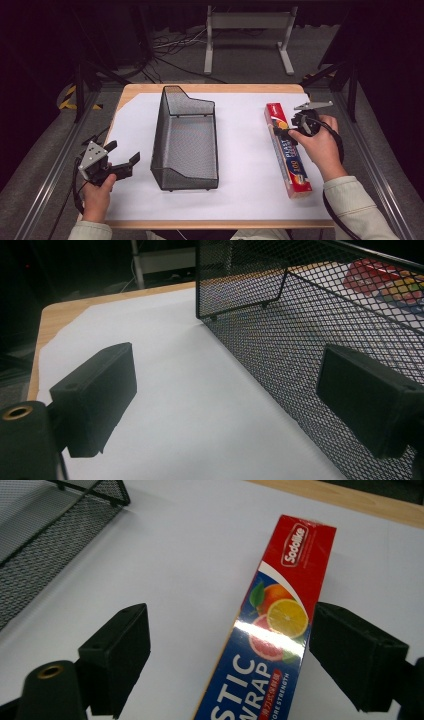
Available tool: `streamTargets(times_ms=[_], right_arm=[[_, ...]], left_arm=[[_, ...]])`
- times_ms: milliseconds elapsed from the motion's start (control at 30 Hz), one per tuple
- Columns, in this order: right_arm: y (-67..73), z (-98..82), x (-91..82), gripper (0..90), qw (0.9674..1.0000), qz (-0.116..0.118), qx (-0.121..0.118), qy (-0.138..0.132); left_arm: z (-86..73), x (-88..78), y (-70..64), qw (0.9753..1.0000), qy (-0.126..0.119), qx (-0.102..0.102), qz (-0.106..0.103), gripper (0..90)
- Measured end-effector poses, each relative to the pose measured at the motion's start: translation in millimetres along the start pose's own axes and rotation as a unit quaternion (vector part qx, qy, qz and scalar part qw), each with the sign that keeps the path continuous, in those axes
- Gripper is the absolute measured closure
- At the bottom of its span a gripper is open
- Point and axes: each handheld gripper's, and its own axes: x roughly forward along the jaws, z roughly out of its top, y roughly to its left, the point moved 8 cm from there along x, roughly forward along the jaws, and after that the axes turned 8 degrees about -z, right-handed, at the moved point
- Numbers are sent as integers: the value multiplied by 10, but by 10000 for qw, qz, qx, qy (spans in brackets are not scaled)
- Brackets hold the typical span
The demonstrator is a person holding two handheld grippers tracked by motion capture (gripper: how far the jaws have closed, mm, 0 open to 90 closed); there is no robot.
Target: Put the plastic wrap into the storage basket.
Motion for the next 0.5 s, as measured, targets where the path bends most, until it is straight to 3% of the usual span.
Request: streamTargets(times_ms=[167,333,500], right_arm=[[-59,-129,133,167,9989,-132,252,382],[-49,-243,215,154,9971,-87,307,695],[-83,-348,288,130,9941,-192,385,997]], left_arm=[[1,0,7,10000,-12,2,9,100],[-2,5,0,10000,15,-10,24,100],[0,2,4,10000,19,4,33,101]])
